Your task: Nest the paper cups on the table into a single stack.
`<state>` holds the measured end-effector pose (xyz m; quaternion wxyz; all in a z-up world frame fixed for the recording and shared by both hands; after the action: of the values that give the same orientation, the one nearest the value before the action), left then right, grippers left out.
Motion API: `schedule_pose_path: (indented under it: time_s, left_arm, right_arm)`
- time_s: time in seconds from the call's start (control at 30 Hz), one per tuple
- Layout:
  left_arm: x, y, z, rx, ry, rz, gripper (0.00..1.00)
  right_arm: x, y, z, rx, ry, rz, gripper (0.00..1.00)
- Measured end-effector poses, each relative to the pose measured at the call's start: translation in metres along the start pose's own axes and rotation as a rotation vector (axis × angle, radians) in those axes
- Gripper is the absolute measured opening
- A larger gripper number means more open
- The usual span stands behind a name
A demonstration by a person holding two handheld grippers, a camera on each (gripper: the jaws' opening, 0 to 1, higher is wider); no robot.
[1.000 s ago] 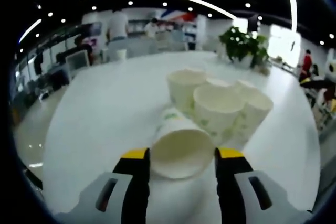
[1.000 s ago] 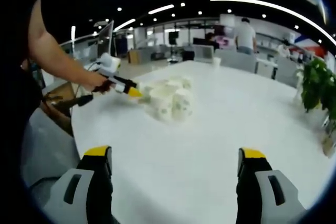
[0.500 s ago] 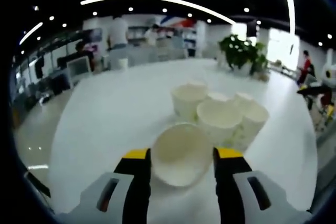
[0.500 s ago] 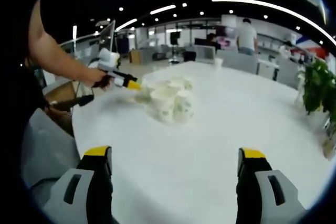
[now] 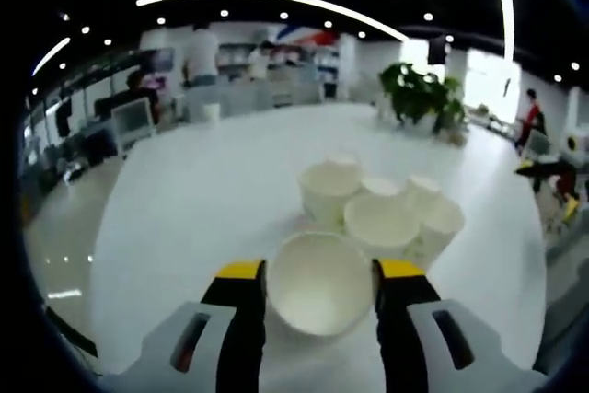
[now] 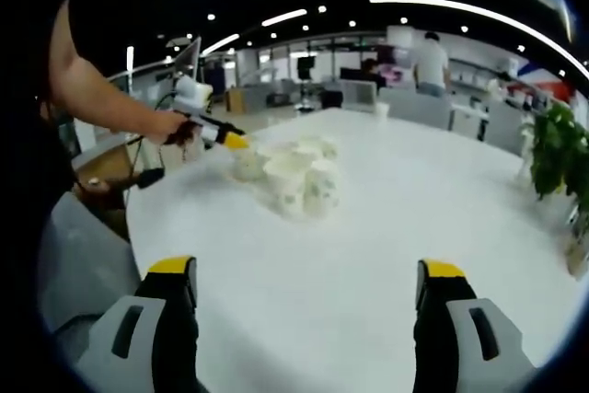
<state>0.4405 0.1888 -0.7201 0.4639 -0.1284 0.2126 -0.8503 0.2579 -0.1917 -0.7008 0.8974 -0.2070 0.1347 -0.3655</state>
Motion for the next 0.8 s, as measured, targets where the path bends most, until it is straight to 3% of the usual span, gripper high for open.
schedule_pose_path:
  time_s: [0.37, 0.7, 0.8]
  left_arm:
    - [0.002, 0.002, -0.009, 0.003, -0.030, 0.005, 0.47]
    - [0.006, 0.002, -0.020, 0.003, 0.005, -0.017, 0.59]
    - [0.011, 0.000, -0.023, -0.008, 0.030, -0.021, 0.58]
  right_arm:
    - [-0.001, -0.003, -0.002, -0.004, 0.003, -0.005, 0.98]
    - [-0.002, -0.002, -0.002, -0.003, 0.002, -0.002, 0.98]
    - [-0.003, -0.002, -0.001, -0.002, 0.002, -0.002, 0.98]
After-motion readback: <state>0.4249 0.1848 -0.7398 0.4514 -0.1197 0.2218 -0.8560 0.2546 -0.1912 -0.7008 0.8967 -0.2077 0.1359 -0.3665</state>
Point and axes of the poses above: the point that each gripper's makers call its tool centre point, and the gripper's own axes: y roughly forward along the fingers, x roughly to its right, z roughly out of its top, the point moved 8 cm from there along -y, roughly backward along the fingers, and after that the axes turned 7 degrees about z, right-handed, at the moved point
